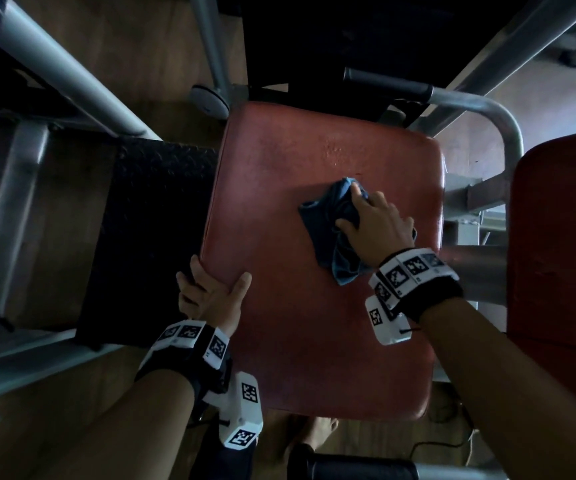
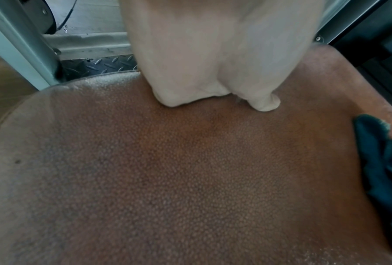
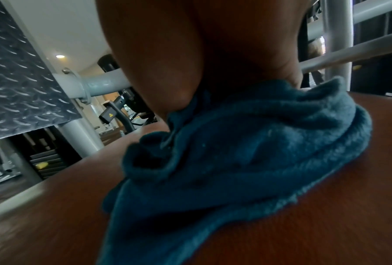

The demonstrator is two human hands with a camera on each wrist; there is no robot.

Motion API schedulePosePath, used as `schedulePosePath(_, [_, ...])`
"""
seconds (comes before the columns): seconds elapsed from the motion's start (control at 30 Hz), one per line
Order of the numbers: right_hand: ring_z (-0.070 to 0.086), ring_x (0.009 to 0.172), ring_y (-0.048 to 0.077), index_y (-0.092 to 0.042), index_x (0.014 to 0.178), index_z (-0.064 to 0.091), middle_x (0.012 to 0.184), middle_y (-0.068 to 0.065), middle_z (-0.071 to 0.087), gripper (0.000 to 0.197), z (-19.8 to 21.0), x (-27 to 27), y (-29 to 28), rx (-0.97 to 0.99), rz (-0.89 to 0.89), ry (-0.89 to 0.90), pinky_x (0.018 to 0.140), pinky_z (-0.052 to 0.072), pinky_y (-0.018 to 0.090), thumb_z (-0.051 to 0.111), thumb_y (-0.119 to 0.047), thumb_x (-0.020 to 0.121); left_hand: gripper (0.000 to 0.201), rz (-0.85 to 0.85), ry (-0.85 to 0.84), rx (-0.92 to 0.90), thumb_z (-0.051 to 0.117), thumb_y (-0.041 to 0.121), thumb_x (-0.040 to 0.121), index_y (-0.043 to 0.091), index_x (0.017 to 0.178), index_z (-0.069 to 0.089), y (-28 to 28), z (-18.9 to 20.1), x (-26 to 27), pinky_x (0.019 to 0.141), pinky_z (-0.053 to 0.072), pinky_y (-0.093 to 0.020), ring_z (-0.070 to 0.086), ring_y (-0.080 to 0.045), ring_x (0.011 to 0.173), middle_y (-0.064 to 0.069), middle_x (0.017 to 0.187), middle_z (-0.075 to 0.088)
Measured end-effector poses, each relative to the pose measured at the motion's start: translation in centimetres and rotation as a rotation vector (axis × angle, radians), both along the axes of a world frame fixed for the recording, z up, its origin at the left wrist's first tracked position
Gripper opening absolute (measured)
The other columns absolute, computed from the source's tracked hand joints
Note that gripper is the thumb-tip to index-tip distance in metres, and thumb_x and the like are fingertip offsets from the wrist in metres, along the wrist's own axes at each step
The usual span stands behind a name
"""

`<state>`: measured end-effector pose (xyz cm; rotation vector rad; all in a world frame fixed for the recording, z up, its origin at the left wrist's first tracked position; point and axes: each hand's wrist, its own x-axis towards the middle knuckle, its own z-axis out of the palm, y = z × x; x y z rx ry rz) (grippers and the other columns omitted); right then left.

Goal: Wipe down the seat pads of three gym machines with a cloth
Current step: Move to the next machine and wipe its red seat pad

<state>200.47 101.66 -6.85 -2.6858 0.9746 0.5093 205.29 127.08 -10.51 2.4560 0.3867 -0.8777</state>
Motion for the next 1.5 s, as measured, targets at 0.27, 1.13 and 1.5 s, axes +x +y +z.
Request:
schedulePosePath(0.27, [0.005, 0.145, 0.029, -0.039, 0.150, 0.014, 0.158, -0.007, 0.009, 0.068, 0.0, -0.8, 0.0, 0.056, -0.013, -0.072, 0.110, 0.013, 0.063, 0.046, -0.051, 0.092, 0.103, -0.002, -0.019, 0.024, 0.062, 0.061, 0.079, 0.029, 0.153, -0.002, -0.3, 0.2, 0.0, 0.113, 0.016, -0.059, 0.008, -0.042, 0.143, -0.012, 0.160, -0.005])
schedulePosePath(1.13, [0.027, 0.138, 0.026, -0.053, 0.137, 0.031, 0.148, -0.008, 0.035, 0.058, -2.0, 11.4, -9.9, 0.057, 0.067, -0.086, 0.109, 0.012, 0.061, 0.030, -0.077, 0.084, 0.100, -0.042, 0.052, 0.017, 0.051, 0.069, 0.080, 0.034, 0.149, -0.013, 0.1, 1.0, 0.1, 0.112, 0.013, -0.061, 0.003, -0.036, 0.145, -0.007, 0.159, -0.014])
schedulePosePath(1.5, [0.050, 0.120, 0.037, -0.035, 0.127, 0.051, 0.133, 0.012, 0.055, 0.067, -1.8, 6.9, -17.3, 0.120, -0.284, -0.043, 0.104, 0.037, 0.047, 0.034, -0.077, 0.078, 0.100, -0.051, 0.036, 0.040, 0.048, 0.072, 0.078, 0.034, 0.148, -0.013, 0.0, 1.1, -0.1, 0.111, 0.016, -0.062, 0.004, -0.035, 0.146, -0.006, 0.159, -0.013])
